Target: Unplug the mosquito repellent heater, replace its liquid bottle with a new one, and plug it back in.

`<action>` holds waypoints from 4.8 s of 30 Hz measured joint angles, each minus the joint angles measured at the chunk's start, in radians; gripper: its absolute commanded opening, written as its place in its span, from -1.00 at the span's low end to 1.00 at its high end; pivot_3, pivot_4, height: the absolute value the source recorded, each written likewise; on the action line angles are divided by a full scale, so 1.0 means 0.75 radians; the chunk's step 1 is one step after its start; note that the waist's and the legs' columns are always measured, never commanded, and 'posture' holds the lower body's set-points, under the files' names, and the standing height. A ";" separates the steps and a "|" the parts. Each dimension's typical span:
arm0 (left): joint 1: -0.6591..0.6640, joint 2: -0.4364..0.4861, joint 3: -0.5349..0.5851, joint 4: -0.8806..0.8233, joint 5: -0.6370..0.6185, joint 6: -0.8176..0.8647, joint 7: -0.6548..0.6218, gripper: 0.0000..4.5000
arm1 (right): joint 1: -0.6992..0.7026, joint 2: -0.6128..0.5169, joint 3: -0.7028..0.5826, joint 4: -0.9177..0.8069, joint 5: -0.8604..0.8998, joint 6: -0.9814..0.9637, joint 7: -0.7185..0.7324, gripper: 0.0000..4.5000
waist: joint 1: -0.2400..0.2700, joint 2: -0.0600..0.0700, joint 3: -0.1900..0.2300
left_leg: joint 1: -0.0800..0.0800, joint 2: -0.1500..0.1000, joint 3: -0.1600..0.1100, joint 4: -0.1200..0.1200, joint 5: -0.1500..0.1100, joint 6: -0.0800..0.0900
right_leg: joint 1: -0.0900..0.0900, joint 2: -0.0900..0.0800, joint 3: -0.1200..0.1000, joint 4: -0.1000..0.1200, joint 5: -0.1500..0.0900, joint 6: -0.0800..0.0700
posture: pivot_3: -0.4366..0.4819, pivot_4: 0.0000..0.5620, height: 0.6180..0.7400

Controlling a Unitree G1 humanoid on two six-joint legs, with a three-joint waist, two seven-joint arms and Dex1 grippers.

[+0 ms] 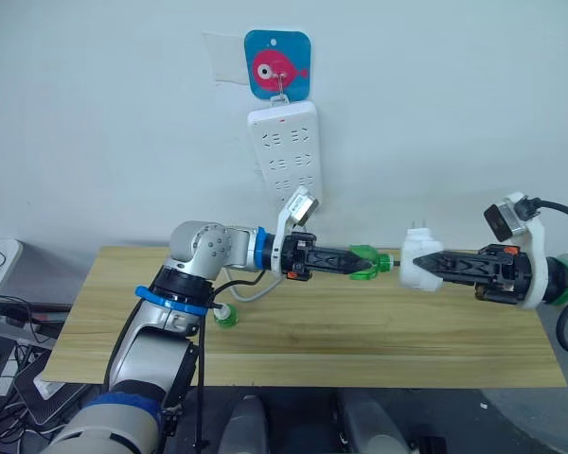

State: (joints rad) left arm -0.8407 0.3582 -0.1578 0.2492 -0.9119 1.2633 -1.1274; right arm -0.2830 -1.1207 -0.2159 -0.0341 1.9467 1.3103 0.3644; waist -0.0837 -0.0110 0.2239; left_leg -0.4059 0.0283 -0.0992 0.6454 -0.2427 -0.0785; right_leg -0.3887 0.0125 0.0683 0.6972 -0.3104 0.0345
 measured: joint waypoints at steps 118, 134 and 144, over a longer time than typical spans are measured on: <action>0.332 -0.275 0.015 -0.283 0.400 -0.939 0.151 0.01 | 0.299 1.283 0.166 -0.999 -0.527 -1.068 -1.174 0.25 | -0.073 0.007 -0.009 | 0.005 0.001 0.004 -0.004 0.003 -0.005 | 0.001 0.000 0.005 0.001 0.001 0.001 | -0.39 -0.45 1.00; 0.328 -0.218 -0.043 -0.283 0.463 -0.990 0.103 0.82 | 0.337 1.225 0.218 -0.980 -0.483 -1.158 -1.128 -0.61 | -0.072 0.007 -0.009 | 0.005 0.001 0.003 -0.004 0.003 -0.005 | 0.001 0.000 0.005 0.002 0.001 0.001 | -0.35 -0.44 1.00; 0.201 0.050 -0.144 -0.131 0.726 -1.265 -0.150 1.00 | 0.417 0.807 0.156 -0.790 -0.859 -1.071 -0.797 -0.61 | -0.062 0.007 -0.009 | 0.006 0.001 0.005 -0.005 0.002 -0.005 | 0.001 0.001 0.005 0.001 0.001 0.001 | -0.23 -0.44 1.00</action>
State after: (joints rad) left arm -0.6899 0.3959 -0.2659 0.1509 -0.3672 0.3143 -1.2397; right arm 0.0297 -0.5155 -0.0987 -0.6269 1.3023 0.5070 -0.2337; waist -0.1301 -0.0062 0.2174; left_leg -0.4013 0.0287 -0.0956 0.6414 -0.2409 -0.0819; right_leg -0.3880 0.0129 0.0724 0.6980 -0.3099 0.0350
